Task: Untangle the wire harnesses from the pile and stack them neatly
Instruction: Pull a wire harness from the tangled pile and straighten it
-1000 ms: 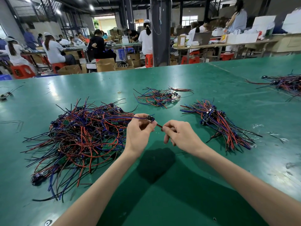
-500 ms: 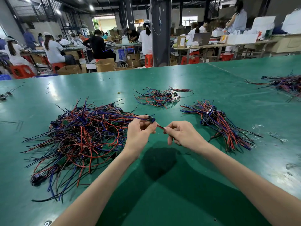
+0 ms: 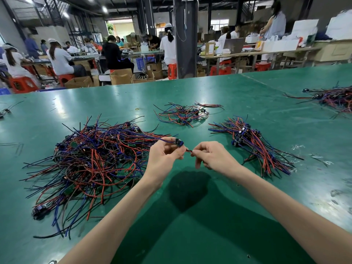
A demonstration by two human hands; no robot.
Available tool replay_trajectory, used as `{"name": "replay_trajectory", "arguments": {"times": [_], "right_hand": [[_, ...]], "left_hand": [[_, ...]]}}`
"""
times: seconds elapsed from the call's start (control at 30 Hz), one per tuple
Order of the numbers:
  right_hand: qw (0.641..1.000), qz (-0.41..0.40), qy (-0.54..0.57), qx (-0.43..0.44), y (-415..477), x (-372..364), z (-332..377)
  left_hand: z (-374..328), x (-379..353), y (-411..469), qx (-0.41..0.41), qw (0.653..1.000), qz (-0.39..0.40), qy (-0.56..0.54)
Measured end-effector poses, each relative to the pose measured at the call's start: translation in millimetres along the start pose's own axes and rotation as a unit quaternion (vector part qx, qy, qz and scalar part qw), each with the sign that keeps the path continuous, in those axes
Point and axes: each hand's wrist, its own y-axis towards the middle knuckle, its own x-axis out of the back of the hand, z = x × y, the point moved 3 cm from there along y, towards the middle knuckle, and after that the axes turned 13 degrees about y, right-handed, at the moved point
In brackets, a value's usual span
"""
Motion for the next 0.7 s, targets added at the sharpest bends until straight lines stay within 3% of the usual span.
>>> {"name": "replay_trajectory", "arguments": {"times": [0.5,0.7], "right_hand": [[0.999,0.036,0.006,-0.014,-1,-3,-1],[0.999,0.007,-0.045,-0.019,2,4,-2]], "left_hand": [[3,20,10,0.031,0.996,-0.080,-0.020],[-2,4,0,0.017,1.000,-0.012,-0.018]]}}
